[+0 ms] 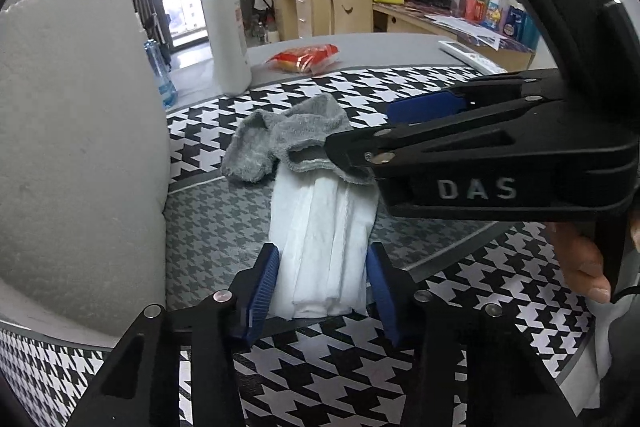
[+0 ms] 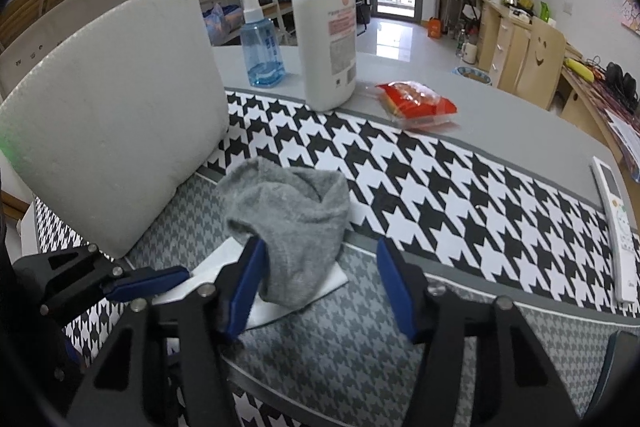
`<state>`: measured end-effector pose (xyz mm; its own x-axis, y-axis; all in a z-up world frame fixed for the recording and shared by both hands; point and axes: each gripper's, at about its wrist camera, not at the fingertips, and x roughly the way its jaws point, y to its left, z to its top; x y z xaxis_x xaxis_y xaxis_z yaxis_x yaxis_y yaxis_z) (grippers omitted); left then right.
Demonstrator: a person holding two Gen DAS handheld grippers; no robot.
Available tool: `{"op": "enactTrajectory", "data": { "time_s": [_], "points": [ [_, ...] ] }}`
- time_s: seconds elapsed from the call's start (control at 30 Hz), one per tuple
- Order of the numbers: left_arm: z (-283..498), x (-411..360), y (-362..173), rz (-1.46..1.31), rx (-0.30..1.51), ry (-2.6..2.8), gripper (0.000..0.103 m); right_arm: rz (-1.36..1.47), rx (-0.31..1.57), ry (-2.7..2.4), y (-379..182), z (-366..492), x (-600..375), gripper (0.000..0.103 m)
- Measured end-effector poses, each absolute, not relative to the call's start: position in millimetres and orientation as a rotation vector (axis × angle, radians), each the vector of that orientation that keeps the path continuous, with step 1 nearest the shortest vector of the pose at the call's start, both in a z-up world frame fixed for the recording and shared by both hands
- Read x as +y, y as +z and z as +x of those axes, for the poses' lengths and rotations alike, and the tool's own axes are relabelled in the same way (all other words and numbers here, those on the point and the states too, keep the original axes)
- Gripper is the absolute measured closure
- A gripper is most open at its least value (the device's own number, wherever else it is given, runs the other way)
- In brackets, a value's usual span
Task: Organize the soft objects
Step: 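Close the left tool on the white cloth while the right grasps the grey sock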
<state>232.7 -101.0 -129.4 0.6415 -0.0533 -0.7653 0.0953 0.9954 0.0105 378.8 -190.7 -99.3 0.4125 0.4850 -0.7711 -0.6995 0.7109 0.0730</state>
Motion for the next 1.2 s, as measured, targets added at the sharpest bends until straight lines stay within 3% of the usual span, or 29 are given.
{"op": "enactTrajectory", "data": {
  "time_s": [0.27,0.43,0.7,1.2],
  "points": [
    [233,-100,-130,0.055,0.877,-0.078,0.073,-0.271,0.891,0.75,-102,381,-190,0.057],
    [233,-99,-130,0.055,0.876,-0.075,0.083,-0.272,0.905,0.758,-105,382,-188,0.072],
    [232,-100,-130,0.055,0.875,-0.076,0.084,-0.265,0.906,0.745,-106,383,-188,0.091],
    [217,-95,-117,0.059,0.844,-0.049,0.087,-0.205,0.855,0.68,-79,371,-220,0.095]
  ]
}}
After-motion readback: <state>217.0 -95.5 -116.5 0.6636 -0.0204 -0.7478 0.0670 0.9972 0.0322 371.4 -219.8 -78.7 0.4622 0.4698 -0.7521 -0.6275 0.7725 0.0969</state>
